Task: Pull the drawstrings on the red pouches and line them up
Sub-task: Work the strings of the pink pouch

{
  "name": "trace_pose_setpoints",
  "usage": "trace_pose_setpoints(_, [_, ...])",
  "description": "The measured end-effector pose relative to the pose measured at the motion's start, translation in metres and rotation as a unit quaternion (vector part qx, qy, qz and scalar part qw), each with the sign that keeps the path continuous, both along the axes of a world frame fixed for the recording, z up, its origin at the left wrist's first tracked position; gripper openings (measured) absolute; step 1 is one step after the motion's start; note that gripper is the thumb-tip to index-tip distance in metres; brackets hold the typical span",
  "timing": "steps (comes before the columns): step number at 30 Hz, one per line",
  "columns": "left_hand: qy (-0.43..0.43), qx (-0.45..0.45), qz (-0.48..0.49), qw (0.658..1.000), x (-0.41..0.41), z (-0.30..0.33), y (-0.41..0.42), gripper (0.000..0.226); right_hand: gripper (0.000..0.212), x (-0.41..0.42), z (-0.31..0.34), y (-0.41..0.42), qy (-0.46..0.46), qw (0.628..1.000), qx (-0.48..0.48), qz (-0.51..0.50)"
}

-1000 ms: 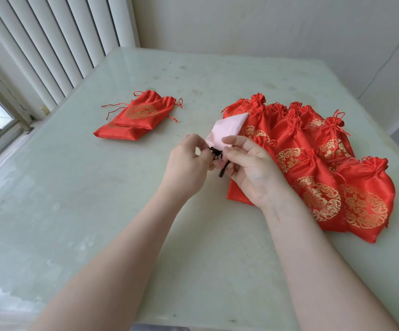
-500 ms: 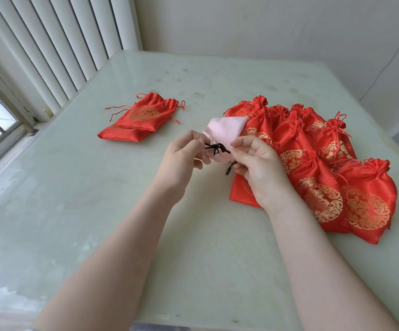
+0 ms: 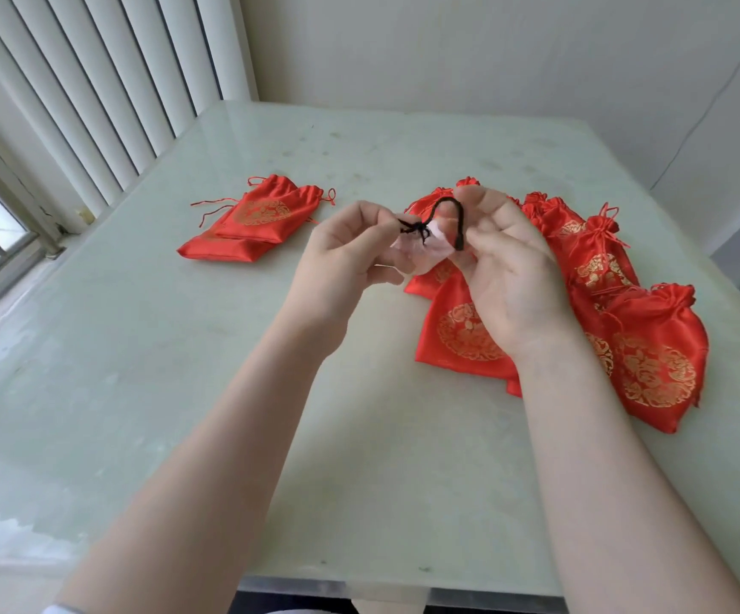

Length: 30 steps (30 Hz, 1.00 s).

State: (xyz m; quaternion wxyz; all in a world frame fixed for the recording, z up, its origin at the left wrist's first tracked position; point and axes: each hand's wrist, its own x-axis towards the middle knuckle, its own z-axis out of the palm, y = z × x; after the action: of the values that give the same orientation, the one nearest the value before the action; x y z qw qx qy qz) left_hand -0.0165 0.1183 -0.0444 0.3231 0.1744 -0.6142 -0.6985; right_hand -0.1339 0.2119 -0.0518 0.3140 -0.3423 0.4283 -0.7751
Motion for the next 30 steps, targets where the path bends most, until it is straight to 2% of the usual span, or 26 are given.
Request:
trace_pose_setpoints(2, [0.029, 0.024, 0.008, 0.999, 0.000, 0.011, 0.003, 0.023, 0.052, -0.002, 0.003, 0.004, 0.068, 0.998, 0.008, 0.016])
trace_pose_setpoints(4, [0.066, 0.051, 0.009, 0.996, 0.001, 0.025, 0.008, 0.021, 0.056, -0.003, 0.007, 0.010, 0.181, 0.982, 0.059, -0.001])
trace_pose_setpoints(6, [0.098, 0.077, 0.004, 0.992, 0.001, 0.039, 0.015, 0.019, 0.045, -0.005, 0.010, 0.016, 0.277, 0.952, 0.122, -0.041])
trace_pose_setpoints(7, [0.110, 0.089, 0.000, 0.990, 0.001, 0.045, 0.019, 0.018, 0.035, -0.006, 0.011, 0.018, 0.296, 0.942, 0.145, -0.064])
trace_pose_setpoints(9, [0.122, 0.099, 0.005, 0.988, -0.001, 0.052, 0.025, 0.013, 0.017, -0.007, 0.017, 0.021, 0.284, 0.937, 0.163, -0.119])
trace_pose_setpoints(10, [0.117, 0.092, 0.016, 0.989, -0.002, 0.052, 0.026, 0.008, 0.019, -0.008, 0.020, 0.022, 0.267, 0.938, 0.161, -0.151])
trace_pose_setpoints(12, [0.075, 0.042, 0.052, 0.995, -0.007, 0.047, 0.028, 0.007, 0.029, -0.013, 0.022, 0.026, 0.211, 0.944, 0.157, -0.199])
trace_pose_setpoints(14, [-0.024, -0.061, 0.090, 0.994, -0.012, 0.031, 0.029, 0.014, 0.030, -0.020, 0.016, 0.029, 0.169, 0.945, 0.191, -0.206])
trace_pose_setpoints(16, [-0.133, -0.129, 0.069, 0.980, -0.016, 0.007, 0.033, 0.016, 0.017, -0.026, 0.001, 0.030, 0.168, 0.935, 0.249, -0.191])
trace_pose_setpoints(19, [-0.236, -0.141, 0.011, 0.961, -0.017, -0.028, 0.038, 0.011, 0.021, -0.026, -0.020, 0.027, 0.203, 0.909, 0.316, -0.178])
trace_pose_setpoints(21, [-0.280, -0.164, 0.007, 0.946, -0.016, -0.042, 0.038, 0.008, 0.027, -0.026, -0.027, 0.025, 0.257, 0.881, 0.354, -0.180])
trace_pose_setpoints(23, [-0.297, -0.214, 0.016, 0.930, -0.018, -0.049, 0.035, 0.011, 0.046, -0.023, -0.031, 0.022, 0.333, 0.833, 0.399, -0.189])
trace_pose_setpoints(24, [-0.304, -0.239, 0.017, 0.922, -0.018, -0.050, 0.033, 0.012, 0.059, -0.020, -0.032, 0.021, 0.382, 0.792, 0.431, -0.202])
trace_pose_setpoints(26, [-0.328, -0.280, 0.002, 0.902, -0.019, -0.050, 0.030, 0.016, 0.080, -0.015, -0.034, 0.020, 0.470, 0.685, 0.506, -0.233])
trace_pose_setpoints(27, [-0.340, -0.300, -0.012, 0.891, -0.019, -0.050, 0.028, 0.020, 0.083, -0.012, -0.033, 0.020, 0.488, 0.654, 0.527, -0.237])
trace_pose_setpoints(28, [-0.347, -0.313, -0.024, 0.884, -0.019, -0.049, 0.027, 0.023, 0.081, -0.010, -0.033, 0.019, 0.489, 0.651, 0.532, -0.231])
trace_pose_setpoints(30, [-0.332, -0.317, -0.023, 0.888, -0.019, -0.047, 0.023, 0.025, 0.074, -0.005, -0.028, 0.015, 0.478, 0.689, 0.497, -0.222])
